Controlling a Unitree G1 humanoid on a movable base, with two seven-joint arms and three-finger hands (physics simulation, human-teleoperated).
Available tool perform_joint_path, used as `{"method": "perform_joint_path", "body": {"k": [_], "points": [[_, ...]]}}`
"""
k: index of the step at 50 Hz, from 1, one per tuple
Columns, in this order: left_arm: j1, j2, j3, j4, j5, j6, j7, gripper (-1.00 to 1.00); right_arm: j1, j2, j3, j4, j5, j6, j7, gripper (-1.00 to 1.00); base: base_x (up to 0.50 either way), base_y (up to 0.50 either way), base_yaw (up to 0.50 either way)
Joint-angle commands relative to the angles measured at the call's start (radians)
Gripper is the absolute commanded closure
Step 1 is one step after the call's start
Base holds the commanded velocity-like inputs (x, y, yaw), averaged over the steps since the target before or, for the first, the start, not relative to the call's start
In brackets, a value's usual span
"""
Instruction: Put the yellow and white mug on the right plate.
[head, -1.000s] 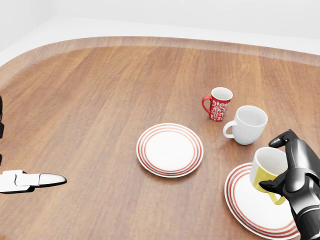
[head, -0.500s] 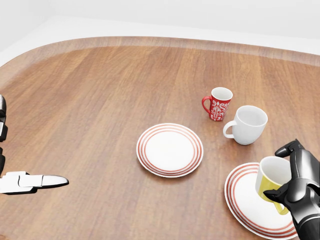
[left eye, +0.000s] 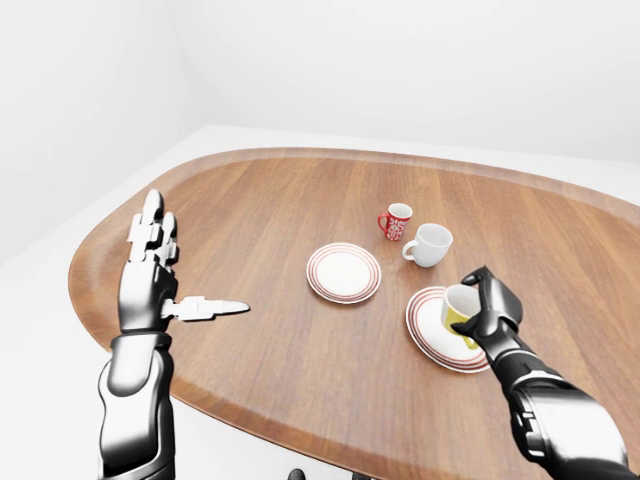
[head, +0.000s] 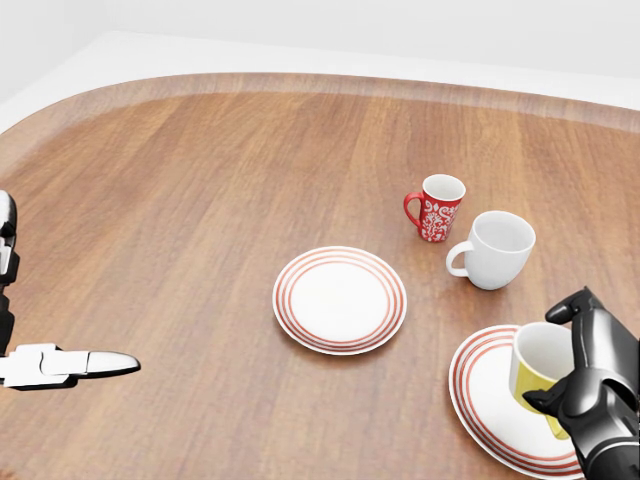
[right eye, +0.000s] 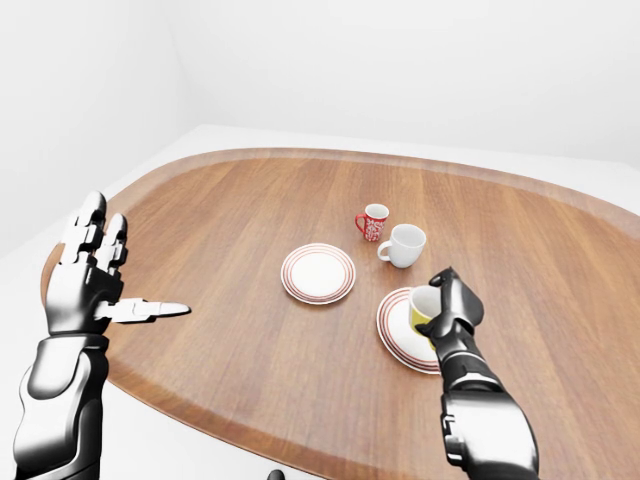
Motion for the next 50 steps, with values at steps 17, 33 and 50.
{"method": "perform_joint_path", "body": {"k": [17, 33, 50], "points": [[0.001, -0.002, -0.005, 0.008, 0.006, 0.0, 0.0, -1.0, -0.01, 0.021, -0.004, 0.006, -0.079, 0.0, -0.041, 1.0, 0.0, 0.0, 0.0], [0.003, -0.002, -0.004, 0.004, 0.006, 0.0, -0.002, -1.0, -0.018, 0.031, -0.003, 0.008, -0.092, 0.0, -0.041, 1.0, 0.0, 0.0, 0.0], [0.005, -0.004, -0.007, 0.008, 0.008, 0.0, -0.002, -1.0, -0.021, 0.037, -0.015, 0.007, -0.072, 0.0, -0.028, -1.0, 0.0, 0.0, 0.0]]}}
